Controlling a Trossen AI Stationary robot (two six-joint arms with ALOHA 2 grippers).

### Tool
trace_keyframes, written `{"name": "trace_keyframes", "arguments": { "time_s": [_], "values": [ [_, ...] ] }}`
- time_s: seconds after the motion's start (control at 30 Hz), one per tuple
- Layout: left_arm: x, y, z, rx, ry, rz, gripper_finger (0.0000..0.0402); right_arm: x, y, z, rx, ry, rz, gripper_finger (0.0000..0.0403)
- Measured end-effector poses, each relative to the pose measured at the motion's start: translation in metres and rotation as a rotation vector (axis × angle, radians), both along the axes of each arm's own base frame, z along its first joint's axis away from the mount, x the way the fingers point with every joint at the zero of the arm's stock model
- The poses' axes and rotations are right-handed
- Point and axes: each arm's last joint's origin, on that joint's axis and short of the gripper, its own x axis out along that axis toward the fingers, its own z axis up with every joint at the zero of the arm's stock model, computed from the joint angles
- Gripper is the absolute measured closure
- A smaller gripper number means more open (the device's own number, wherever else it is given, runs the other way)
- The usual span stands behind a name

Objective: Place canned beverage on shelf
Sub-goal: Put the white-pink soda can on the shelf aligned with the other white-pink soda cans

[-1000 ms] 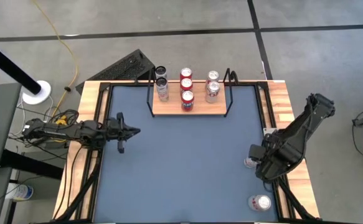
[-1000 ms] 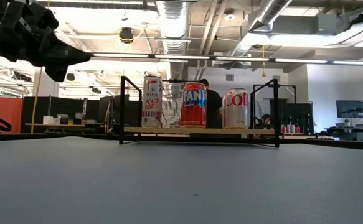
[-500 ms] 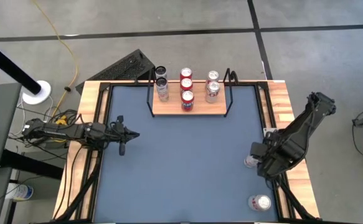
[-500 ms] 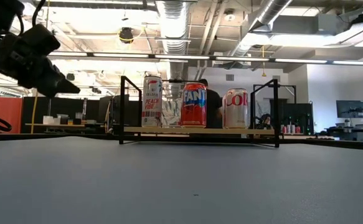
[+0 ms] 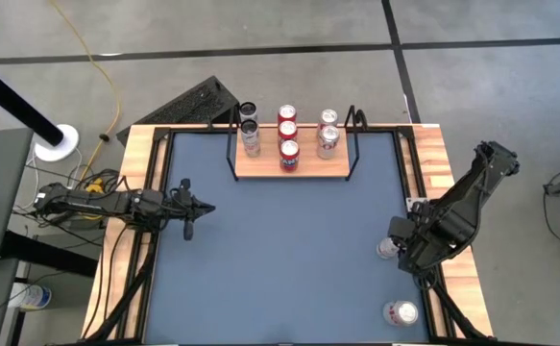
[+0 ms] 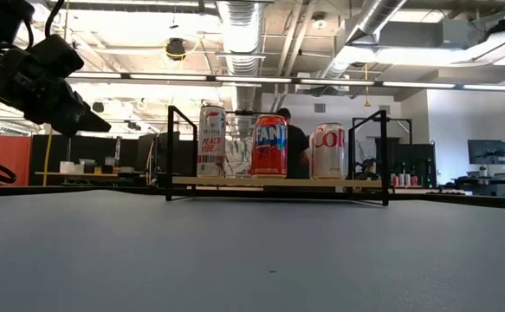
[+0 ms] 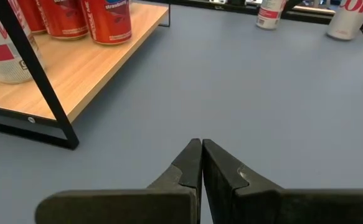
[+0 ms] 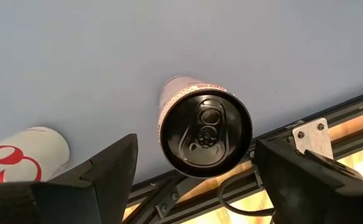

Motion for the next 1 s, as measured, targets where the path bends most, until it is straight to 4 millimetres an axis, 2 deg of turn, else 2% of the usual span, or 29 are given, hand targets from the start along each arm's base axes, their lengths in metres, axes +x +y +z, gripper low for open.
{"name": "trace_keyframes", "arguments": {
  "time_s": [0.4,0.67,1.0],
  "values": [
    [0.000,0.000,0.000,0.000,0.000,0.002,0.0402,0.001,-0.001,0.000,-0.033,-0.036,-0.004,0.0074],
    [0.000,0.000,0.000,0.000,0.000,0.002,0.0401,-0.001,-0.004,-0.010,-0.056,-0.011,-0.006,0.0074],
    [0.000,0.000,0.000,0.000,0.001,0.001,0.0401,-0.012,-0.020,-0.031,-0.011,-0.005,-0.017,0.0074]
  ]
}}
